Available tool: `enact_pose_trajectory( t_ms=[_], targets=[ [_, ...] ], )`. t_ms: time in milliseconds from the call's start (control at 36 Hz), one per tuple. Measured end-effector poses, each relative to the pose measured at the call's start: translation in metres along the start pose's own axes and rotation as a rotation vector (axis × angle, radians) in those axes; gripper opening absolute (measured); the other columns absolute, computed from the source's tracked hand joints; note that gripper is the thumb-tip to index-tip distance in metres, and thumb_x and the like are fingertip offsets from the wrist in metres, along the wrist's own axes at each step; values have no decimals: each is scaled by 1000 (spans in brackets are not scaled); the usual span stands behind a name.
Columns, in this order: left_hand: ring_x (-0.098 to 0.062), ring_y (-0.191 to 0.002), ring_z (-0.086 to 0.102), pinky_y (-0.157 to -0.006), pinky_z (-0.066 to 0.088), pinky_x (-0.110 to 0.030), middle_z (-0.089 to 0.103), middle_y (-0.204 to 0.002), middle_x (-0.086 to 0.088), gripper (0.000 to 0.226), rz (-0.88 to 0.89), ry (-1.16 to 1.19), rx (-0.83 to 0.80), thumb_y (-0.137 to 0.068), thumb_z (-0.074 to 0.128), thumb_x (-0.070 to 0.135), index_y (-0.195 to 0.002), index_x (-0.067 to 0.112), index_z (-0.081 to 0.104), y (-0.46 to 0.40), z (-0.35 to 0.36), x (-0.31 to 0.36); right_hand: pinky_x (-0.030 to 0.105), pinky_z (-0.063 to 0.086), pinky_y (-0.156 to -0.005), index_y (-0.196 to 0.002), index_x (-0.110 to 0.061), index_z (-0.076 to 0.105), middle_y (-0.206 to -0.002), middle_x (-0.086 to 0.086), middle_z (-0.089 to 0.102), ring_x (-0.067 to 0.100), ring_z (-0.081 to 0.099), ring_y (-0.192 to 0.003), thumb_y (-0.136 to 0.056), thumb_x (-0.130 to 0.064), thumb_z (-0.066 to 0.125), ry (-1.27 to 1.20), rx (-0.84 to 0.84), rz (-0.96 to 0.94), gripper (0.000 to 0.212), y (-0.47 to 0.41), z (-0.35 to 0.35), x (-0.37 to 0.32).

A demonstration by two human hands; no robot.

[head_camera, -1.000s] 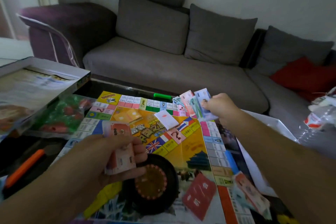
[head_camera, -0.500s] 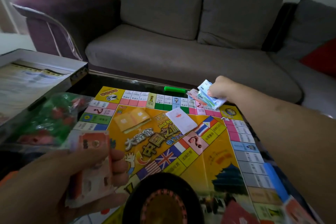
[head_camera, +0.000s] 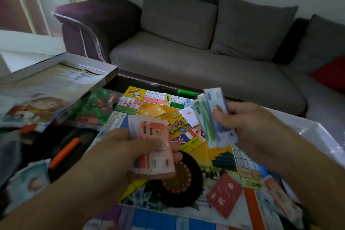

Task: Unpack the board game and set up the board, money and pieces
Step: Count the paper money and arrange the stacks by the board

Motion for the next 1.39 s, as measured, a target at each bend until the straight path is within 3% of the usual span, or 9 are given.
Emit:
enact_pose_trajectory(
  t_ms=[194, 361, 611, 806, 917, 1083, 1194, 1306, 1389],
  targets=[
    [-35, -89, 79, -67, 66, -51, 80, -101, -16, 21, 38, -19, -11, -89, 73, 5, -109, 5, 76, 43, 14, 3, 53, 56, -98, -113, -24, 78, -108, 0, 81, 27, 76, -102, -102, -24, 64, -176, 57, 11, 18, 83, 75, 22],
    [-31, -87, 79, -62, 66, -46, 80, -99, -16, 18, 5, 23, -7, -89, 71, 6, -106, 4, 76, 79, -4, -1, 37, 58, -87, -99, -35, 76, -100, -21, 78, 8, 75, -93, -100, -27, 67, -183, 97, 4, 12, 107, 110, 22],
    [-32, -91, 79, -67, 66, -47, 80, -103, -14, 16, -51, 49, 12, -96, 69, 12, -109, 7, 76, 98, -56, 4, 68, 52, -90, -78, -32, 80, -85, -9, 75, 32, 68, -100, -100, -25, 69, -129, 70, 67, 25, 108, 158, 8],
    [-32, -93, 79, -72, 65, -48, 80, -103, -14, 19, -54, 44, 76, -94, 74, 17, -111, 7, 77, 101, -96, 8, 25, 55, -73, -101, -36, 70, -83, -29, 75, -4, 74, -77, -101, -24, 66, -168, -14, 35, 12, 90, 195, -1],
    [-32, -89, 79, -70, 65, -49, 80, -99, -16, 20, -107, 11, 72, -91, 77, 17, -107, 5, 77, 104, -115, 17, 34, 58, -84, -104, -36, 72, -106, -18, 76, 9, 75, -97, -99, -25, 68, -144, -21, 47, 13, 83, 211, -4],
    [-31, -86, 80, -69, 66, -46, 80, -98, -14, 28, -73, 15, 220, -91, 75, 16, -116, 5, 70, 106, -161, 44, 37, 59, -84, -97, -25, 77, -88, -14, 79, 8, 75, -82, -101, -20, 68, -93, 50, 30, 10, 70, 230, -10],
    [-33, -85, 79, -63, 65, -46, 80, -99, -17, 22, -32, 116, 394, -97, 70, 17, -116, 5, 67, 103, -188, 54, 59, 59, -88, -82, -18, 81, -93, 9, 79, 34, 75, -92, -102, -21, 70, 109, 8, 49, 22, 56, 256, -10],
    [-37, -92, 78, -73, 65, -52, 77, -104, -22, 14, -37, 175, 409, -106, 56, 14, -105, 2, 63, 99, -187, 55, 23, 41, -43, -84, -6, 74, -57, -6, 60, 8, 52, -43, -102, -16, 66, 279, -71, 93, 22, 42, 285, -3],
    [-35, -88, 79, -68, 66, -50, 78, -99, -22, 15, -19, 177, 339, -105, 55, 8, -114, -2, 63, 97, -182, 54, 22, 27, -47, -63, -10, 56, -49, -6, 37, 9, 32, -36, -98, -8, 63, 346, -105, 116, 36, 29, 304, 7]
  ],
)
Point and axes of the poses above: each hand's wrist, its own y-axis away from the middle knuckle, its own z-axis out of the palm, x = y × z, the point moved 1 cm from there along -y, towards the middle knuckle
